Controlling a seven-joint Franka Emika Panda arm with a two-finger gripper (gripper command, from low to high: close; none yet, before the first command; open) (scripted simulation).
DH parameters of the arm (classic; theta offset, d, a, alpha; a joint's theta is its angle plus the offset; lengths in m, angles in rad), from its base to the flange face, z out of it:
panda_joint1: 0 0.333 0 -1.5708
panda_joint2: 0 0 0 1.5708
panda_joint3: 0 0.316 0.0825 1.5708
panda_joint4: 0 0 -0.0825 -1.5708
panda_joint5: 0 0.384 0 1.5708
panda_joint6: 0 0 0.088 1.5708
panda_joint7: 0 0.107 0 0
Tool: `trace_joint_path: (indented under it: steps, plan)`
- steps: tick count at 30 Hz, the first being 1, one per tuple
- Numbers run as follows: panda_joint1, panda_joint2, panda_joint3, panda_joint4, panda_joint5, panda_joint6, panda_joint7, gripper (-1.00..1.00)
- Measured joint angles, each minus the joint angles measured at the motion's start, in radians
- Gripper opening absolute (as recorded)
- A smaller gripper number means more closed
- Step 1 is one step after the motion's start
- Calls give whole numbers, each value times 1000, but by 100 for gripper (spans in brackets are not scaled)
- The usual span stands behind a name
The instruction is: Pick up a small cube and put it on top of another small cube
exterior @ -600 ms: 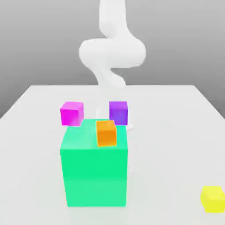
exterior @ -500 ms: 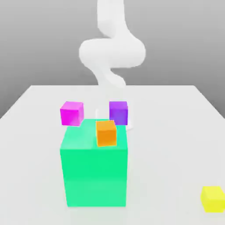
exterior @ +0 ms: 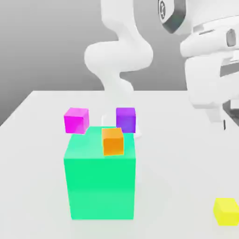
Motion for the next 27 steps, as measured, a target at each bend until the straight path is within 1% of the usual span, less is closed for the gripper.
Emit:
trace_joint_path:
  steps: [5,9,14,15,22,27]
  plan:
    - [61,180,30,-8,-42,61,-127,0]
    - [98,323,52,-14,-116,109,-200,0]
    - [131,503,37,11,-169,228,-207,0]
    - [136,531,32,17,-172,249,-206,-100]
    - [136,534,32,18,-173,250,-205,-100]
    - [115,377,53,-17,-141,127,-217,-100]
